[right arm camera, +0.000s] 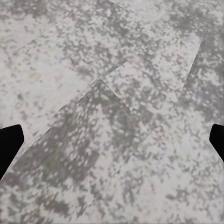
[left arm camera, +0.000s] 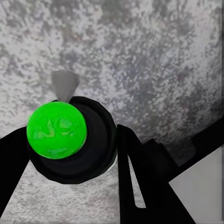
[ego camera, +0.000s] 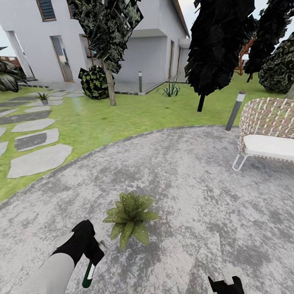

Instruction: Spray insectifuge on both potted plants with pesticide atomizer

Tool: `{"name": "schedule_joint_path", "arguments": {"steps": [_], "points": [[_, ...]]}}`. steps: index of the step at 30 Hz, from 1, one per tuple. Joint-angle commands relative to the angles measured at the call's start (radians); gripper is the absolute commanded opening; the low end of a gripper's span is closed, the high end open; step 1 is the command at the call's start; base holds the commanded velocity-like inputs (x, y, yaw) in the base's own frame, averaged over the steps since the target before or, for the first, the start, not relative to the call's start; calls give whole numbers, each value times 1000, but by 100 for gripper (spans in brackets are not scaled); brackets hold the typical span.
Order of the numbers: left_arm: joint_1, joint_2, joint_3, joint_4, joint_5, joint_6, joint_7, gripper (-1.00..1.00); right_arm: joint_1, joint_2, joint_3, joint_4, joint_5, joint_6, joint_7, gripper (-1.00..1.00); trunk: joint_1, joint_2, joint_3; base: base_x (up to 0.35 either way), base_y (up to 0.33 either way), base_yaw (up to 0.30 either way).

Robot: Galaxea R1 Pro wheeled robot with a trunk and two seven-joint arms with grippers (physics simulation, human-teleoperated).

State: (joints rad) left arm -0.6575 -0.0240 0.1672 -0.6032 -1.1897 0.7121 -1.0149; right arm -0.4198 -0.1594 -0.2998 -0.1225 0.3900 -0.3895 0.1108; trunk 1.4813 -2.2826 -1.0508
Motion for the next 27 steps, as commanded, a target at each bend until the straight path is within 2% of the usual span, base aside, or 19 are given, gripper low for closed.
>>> {"name": "schedule_joint_path", "arguments": {"steps": [1,5,7,10,13,14,17,23,27], "points": [[-1,-2,8,-1,-7,7,-11,-100,0,0,-8,1,5,-3,7,100,0,0,-1,4,-5,23],[-5,0,1,-6,-8,8,-54,-100,0,0,-7,2,6,-3,8,100,0,0,-1,1,-1,7],[-11,4,-3,-15,-13,6,-111,-100,0,0,-7,2,7,-3,9,100,0,0,-1,0,0,1],[-10,6,-9,-18,-22,3,-125,-100,0,0,-8,2,6,-3,8,100,0,0,-1,0,0,0],[3,14,-8,-9,-25,0,-120,-100,0,1,-8,0,4,-3,7,100,0,0,-1,0,0,0],[23,16,-8,-4,-25,0,-77,-100,0,1,-8,0,4,-3,7,100,0,0,-1,0,0,0],[30,11,8,-14,-12,4,-38,-100,0,1,-9,0,4,-4,6,100,0,0,-1,0,0,63],[30,8,12,-17,-10,4,-37,-100,0,1,-9,0,4,-4,6,100,0,0,-1,0,0,263],[30,9,7,-18,-10,5,-40,-100,0,0,-9,0,4,-4,6,100,0,0,-1,0,0,78]]}}
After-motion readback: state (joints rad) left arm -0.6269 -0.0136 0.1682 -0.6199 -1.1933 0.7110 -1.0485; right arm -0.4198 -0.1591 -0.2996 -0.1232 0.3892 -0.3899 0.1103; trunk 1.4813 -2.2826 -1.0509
